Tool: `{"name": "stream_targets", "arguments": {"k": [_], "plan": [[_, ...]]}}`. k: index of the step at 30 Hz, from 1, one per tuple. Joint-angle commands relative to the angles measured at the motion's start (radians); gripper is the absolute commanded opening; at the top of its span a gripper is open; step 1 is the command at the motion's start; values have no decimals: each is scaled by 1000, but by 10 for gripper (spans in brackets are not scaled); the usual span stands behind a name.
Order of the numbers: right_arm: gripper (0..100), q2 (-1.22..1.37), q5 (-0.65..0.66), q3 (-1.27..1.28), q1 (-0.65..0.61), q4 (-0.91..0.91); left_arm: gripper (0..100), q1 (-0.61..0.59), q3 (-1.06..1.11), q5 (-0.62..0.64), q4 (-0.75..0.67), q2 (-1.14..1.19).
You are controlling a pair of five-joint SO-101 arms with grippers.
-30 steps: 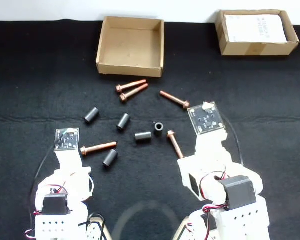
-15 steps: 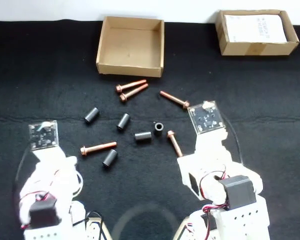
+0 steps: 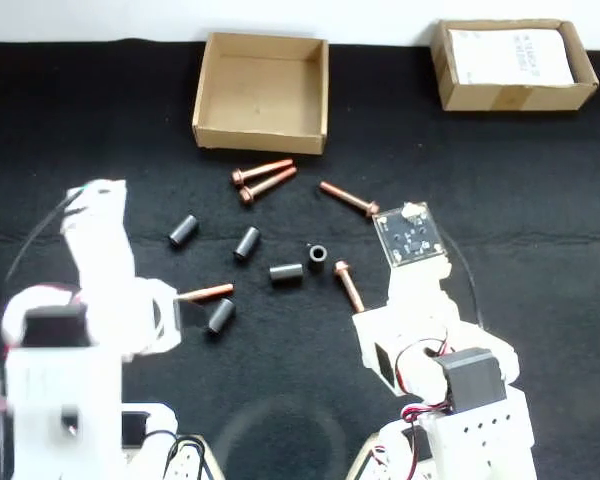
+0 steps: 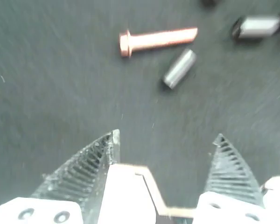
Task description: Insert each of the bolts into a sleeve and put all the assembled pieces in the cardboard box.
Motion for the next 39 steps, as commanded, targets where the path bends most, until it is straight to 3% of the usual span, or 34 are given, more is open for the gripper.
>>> {"name": "stream_targets", "arguments": {"k": [1, 12, 21, 27, 39], "plan": [[6, 4, -6, 7, 8, -41, 328, 18, 8, 3, 9, 102], [6, 8, 2, 248, 5, -340, 329, 10, 196, 8, -155, 24], [8, 15, 2, 450, -94, -743, 327, 10, 490, 8, -522, -176], [132, 183, 2, 394, -108, -782, 326, 13, 707, 8, -710, -303], [130, 680, -6, 68, -157, -880, 326, 22, 863, 3, -904, -378]]}}
